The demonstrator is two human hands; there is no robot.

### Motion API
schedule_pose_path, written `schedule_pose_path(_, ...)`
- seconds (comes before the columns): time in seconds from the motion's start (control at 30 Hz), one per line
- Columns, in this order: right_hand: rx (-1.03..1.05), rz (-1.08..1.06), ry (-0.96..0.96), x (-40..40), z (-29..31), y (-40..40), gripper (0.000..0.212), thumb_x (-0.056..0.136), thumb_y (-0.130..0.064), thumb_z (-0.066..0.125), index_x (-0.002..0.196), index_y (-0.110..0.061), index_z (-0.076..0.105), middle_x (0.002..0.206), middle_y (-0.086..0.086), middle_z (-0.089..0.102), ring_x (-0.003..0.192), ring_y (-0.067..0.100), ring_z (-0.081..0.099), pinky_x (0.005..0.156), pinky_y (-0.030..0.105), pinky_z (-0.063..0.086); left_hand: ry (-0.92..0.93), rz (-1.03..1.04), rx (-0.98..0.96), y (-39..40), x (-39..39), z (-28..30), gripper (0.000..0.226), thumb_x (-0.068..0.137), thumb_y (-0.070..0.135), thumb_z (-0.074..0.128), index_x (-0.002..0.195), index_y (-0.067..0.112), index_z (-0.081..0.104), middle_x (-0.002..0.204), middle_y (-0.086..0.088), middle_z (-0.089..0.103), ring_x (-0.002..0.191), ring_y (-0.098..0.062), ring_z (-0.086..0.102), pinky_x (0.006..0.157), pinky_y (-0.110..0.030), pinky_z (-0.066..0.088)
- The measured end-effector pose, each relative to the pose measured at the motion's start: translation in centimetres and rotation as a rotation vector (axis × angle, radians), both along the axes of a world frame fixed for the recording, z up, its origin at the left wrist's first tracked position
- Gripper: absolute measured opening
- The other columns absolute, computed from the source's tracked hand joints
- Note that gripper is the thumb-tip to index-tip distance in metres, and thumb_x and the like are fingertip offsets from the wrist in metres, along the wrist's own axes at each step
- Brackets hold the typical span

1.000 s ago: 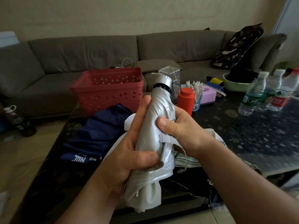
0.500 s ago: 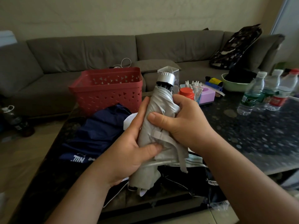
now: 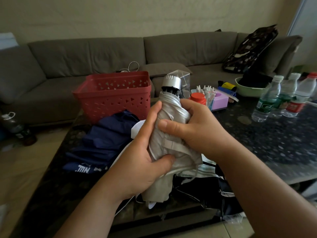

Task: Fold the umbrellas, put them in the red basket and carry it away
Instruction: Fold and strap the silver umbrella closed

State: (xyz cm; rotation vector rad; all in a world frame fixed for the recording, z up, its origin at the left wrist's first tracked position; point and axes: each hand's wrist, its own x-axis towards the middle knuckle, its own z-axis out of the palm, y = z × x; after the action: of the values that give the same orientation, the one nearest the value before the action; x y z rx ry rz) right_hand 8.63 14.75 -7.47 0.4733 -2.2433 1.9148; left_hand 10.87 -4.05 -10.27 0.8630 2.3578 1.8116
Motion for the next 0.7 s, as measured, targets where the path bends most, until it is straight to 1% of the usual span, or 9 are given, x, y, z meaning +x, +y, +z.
schedule_pose_path(0.07, -0.113, 0.032, -0.035, -0.2, 0.1, 0.8, 0.046, 0.079, -0.028, 0.086, 0.120, -0.015, 0.070, 0.107, 0.006, 0.078, 0.099, 0.025, 0.077, 0.087, 0.044, 0.064, -0.040, -0.010, 0.093, 0.2, -0.1, -0.3, 0.112, 0.092, -0.008, 0.073, 0.146, 0.075, 0.020, 0.146, 0.037, 0.053, 0.136, -0.001, 0.058, 0.110, -0.036, 0.052)
schedule_pose_path(0.1, -0.172, 0.016, -0.033, -0.4, 0.2, 1.1, 0.046, 0.078, -0.029, 0.084, 0.121, -0.016, 0.070, 0.107, 0.002, 0.077, 0.099, 0.022, 0.076, 0.086, 0.040, 0.063, -0.040, -0.005, 0.135, 0.2, -0.2, -0.4, 0.112, 0.091, -0.009, 0.072, 0.145, 0.075, 0.021, 0.150, 0.037, 0.049, 0.139, -0.001, 0.054, 0.110, -0.033, 0.051)
schedule_pose_path(0.2, -0.222, -0.078, 0.037, -0.5, 0.4, 2.0, 0.019, 0.087, -0.021, 0.081, 0.105, -0.024, 0.075, 0.094, -0.004, 0.071, 0.085, 0.014, 0.068, 0.076, 0.030, 0.058, -0.017, 0.031, 0.219, 0.3, -0.4, -0.3, 0.112, 0.091, -0.012, 0.070, 0.144, 0.073, 0.020, 0.152, 0.040, 0.043, 0.140, 0.004, 0.051, 0.107, -0.022, 0.050)
schedule_pose_path(0.27, -0.148, -0.129, 0.116, -0.3, 0.5, 2.1, 0.013, 0.091, -0.017, 0.079, 0.094, -0.030, 0.077, 0.089, -0.006, 0.070, 0.082, 0.009, 0.067, 0.076, 0.025, 0.056, -0.025, 0.047, 0.250, 0.3, -0.5, -0.4, 0.111, 0.091, -0.015, 0.067, 0.143, 0.071, 0.021, 0.146, 0.043, 0.047, 0.135, 0.005, 0.056, 0.099, -0.018, 0.053)
schedule_pose_path(0.37, -0.045, -0.184, 0.172, -0.1, 0.5, 1.6, 0.012, 0.084, -0.037, 0.082, 0.094, -0.035, 0.078, 0.097, -0.004, 0.068, 0.088, 0.010, 0.067, 0.079, 0.028, 0.056, -0.027, 0.030, 0.270, 0.5, -0.5, -0.6, 0.110, 0.090, -0.017, 0.066, 0.143, 0.067, 0.020, 0.143, 0.042, 0.052, 0.132, 0.003, 0.059, 0.095, -0.018, 0.054)
schedule_pose_path(0.43, -0.016, -0.190, 0.144, -0.1, 0.4, 1.2, 0.023, 0.078, -0.047, 0.082, 0.096, -0.033, 0.078, 0.102, 0.002, 0.070, 0.094, 0.020, 0.070, 0.083, 0.040, 0.061, -0.039, -0.001, 0.292, 0.6, -0.5, -0.8, 0.107, 0.085, -0.008, 0.070, 0.145, 0.065, 0.020, 0.144, 0.039, 0.054, 0.134, 0.000, 0.059, 0.097, -0.020, 0.055)
schedule_pose_path(0.5, 0.035, -0.222, 0.152, -0.2, 0.2, 1.0, 0.023, 0.078, -0.046, 0.085, 0.092, -0.029, 0.076, 0.103, 0.005, 0.070, 0.094, 0.026, 0.072, 0.084, 0.048, 0.062, -0.062, -0.024, 0.309, 0.7, -0.4, -0.9, 0.106, 0.080, -0.001, 0.072, 0.145, 0.065, 0.021, 0.147, 0.035, 0.054, 0.136, -0.004, 0.058, 0.098, -0.022, 0.055)
schedule_pose_path(0.6, 0.101, -0.326, 0.161, -0.7, -0.1, 1.0, 0.016, 0.080, -0.040, 0.086, 0.080, -0.027, 0.075, 0.097, -0.006, 0.066, 0.090, 0.017, 0.068, 0.081, 0.041, 0.058, -0.094, -0.064, 0.311, 0.6, -0.2, -1.0, 0.107, 0.079, -0.002, 0.072, 0.147, 0.064, 0.021, 0.148, 0.030, 0.056, 0.135, -0.007, 0.060, 0.098, -0.023, 0.055)
schedule_pose_path(0.7, 0.023, -0.280, 0.079, -0.9, -0.5, 1.0, 0.013, 0.085, -0.032, 0.082, 0.077, -0.024, 0.075, 0.074, -0.012, 0.063, 0.067, 0.005, 0.059, 0.066, 0.027, 0.048, -0.125, -0.122, 0.309, 0.4, -0.2, -0.9, 0.110, 0.079, -0.006, 0.073, 0.150, 0.062, 0.022, 0.151, 0.025, 0.055, 0.137, -0.011, 0.059, 0.100, -0.025, 0.055)
